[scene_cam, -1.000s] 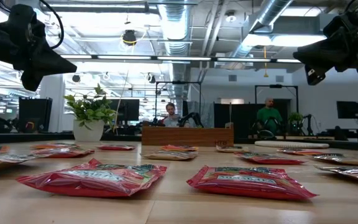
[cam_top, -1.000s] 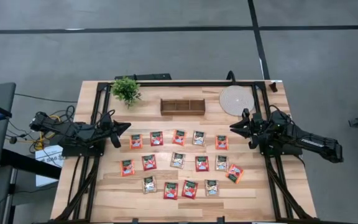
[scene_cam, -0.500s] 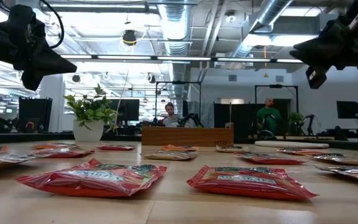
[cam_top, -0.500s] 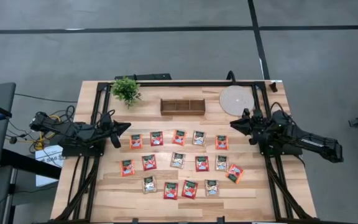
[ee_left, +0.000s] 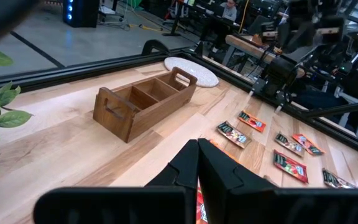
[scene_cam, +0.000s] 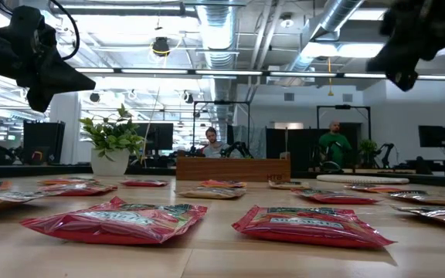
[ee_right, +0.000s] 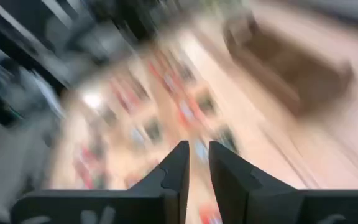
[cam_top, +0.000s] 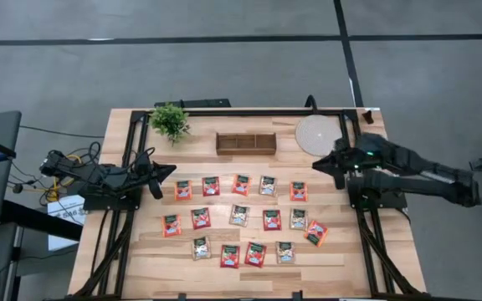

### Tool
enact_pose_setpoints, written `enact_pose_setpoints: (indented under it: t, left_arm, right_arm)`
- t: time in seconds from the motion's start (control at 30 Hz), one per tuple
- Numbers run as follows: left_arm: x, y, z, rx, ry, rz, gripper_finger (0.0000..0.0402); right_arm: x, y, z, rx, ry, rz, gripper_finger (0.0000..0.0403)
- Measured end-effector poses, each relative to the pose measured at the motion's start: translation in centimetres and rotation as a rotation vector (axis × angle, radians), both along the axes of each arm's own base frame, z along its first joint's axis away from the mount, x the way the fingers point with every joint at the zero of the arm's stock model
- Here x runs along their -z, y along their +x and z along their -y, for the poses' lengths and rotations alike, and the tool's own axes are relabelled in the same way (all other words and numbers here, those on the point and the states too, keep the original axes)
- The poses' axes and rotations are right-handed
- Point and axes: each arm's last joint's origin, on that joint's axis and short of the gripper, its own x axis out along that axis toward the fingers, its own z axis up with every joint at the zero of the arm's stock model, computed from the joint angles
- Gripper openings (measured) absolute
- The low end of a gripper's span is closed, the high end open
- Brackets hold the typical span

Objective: Pick & Place Tea
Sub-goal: Put the orange tea bag into the right section of the wooden organizer

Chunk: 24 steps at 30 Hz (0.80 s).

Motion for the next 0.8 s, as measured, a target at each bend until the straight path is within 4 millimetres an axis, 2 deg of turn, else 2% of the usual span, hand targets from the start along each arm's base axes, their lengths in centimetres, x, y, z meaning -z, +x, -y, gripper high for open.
enact_pose_setpoints:
  t: [0.17,0.43,0.6,0.8]
  left_arm:
    - [0.0,0.0,0.0,0.0,0.0,0.0,0.0]
    - [0.0,0.0,0.0,0.0,0.0,0.0,0.0]
    - [0.0,0.0,0.0,0.001,0.003,-0.001,0.0]
    - [0.0,0.0,0.0,0.001,0.006,-0.003,0.0]
  right_arm:
    - [0.1,2.5,0.8,-0.073,-0.021,-0.323,0.0027]
    - [4.1,6.3,1.9,-0.099,0.068,-0.621,0.0012]
    - [6.2,7.7,2.3,-0.114,0.105,-0.731,0.0048]
    - [7.6,9.0,2.7,-0.132,0.1,-0.746,0.0105]
